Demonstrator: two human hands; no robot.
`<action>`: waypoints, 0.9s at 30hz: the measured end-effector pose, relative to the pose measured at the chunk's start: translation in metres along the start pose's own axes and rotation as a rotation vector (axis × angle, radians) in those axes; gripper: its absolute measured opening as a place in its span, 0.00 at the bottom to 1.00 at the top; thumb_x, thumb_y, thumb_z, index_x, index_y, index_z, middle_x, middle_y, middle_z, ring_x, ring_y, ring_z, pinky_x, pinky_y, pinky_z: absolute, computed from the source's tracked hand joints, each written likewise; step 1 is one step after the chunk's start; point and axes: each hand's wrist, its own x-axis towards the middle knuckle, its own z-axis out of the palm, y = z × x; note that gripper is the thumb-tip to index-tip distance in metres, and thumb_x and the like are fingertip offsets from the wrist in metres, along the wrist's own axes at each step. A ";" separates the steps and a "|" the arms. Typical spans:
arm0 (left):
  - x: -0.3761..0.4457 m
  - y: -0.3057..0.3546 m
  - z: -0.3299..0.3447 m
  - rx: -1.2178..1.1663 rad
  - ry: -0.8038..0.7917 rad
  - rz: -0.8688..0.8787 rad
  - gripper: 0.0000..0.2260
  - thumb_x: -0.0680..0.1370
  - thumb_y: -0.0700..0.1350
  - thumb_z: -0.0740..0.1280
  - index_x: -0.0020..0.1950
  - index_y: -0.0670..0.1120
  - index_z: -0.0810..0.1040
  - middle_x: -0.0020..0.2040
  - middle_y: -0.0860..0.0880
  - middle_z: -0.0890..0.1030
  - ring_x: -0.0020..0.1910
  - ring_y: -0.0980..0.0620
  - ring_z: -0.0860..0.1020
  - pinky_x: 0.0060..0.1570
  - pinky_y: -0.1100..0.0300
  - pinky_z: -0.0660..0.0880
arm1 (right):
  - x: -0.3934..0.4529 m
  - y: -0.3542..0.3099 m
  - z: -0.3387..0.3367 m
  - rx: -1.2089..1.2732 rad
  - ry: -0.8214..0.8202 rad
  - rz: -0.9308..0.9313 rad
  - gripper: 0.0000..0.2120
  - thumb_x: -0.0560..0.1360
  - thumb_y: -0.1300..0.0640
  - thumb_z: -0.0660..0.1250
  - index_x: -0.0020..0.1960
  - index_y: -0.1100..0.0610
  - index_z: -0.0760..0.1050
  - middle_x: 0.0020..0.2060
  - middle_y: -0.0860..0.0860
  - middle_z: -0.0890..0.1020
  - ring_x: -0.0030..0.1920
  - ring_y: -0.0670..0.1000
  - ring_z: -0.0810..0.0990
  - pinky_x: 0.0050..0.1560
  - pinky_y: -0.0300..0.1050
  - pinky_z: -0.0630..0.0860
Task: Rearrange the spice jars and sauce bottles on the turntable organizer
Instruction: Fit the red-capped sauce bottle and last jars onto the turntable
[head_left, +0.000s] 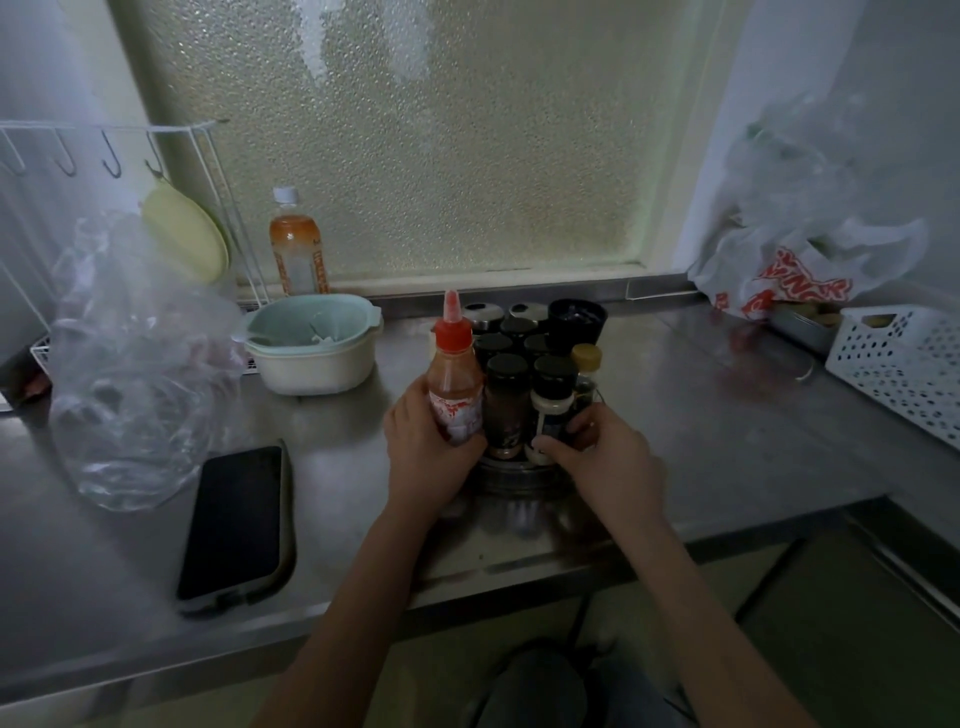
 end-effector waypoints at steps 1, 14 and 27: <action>0.000 0.000 0.000 0.007 0.003 0.007 0.29 0.63 0.49 0.71 0.61 0.39 0.72 0.55 0.42 0.79 0.56 0.41 0.76 0.58 0.43 0.71 | 0.001 -0.001 0.002 -0.011 -0.003 0.022 0.20 0.64 0.37 0.71 0.44 0.50 0.70 0.40 0.48 0.81 0.46 0.54 0.80 0.51 0.59 0.75; -0.004 -0.004 0.005 0.030 0.095 0.025 0.31 0.65 0.45 0.77 0.63 0.41 0.69 0.56 0.43 0.73 0.58 0.45 0.69 0.55 0.58 0.62 | 0.000 0.001 -0.010 0.179 0.202 -0.157 0.14 0.69 0.50 0.73 0.48 0.52 0.71 0.42 0.47 0.79 0.43 0.51 0.78 0.43 0.51 0.76; -0.005 0.000 0.006 -0.004 0.042 -0.002 0.37 0.61 0.47 0.71 0.67 0.40 0.65 0.60 0.42 0.72 0.61 0.44 0.69 0.58 0.52 0.66 | 0.002 0.021 0.009 0.310 0.071 -0.069 0.21 0.67 0.49 0.75 0.53 0.53 0.68 0.49 0.48 0.73 0.50 0.48 0.73 0.49 0.42 0.71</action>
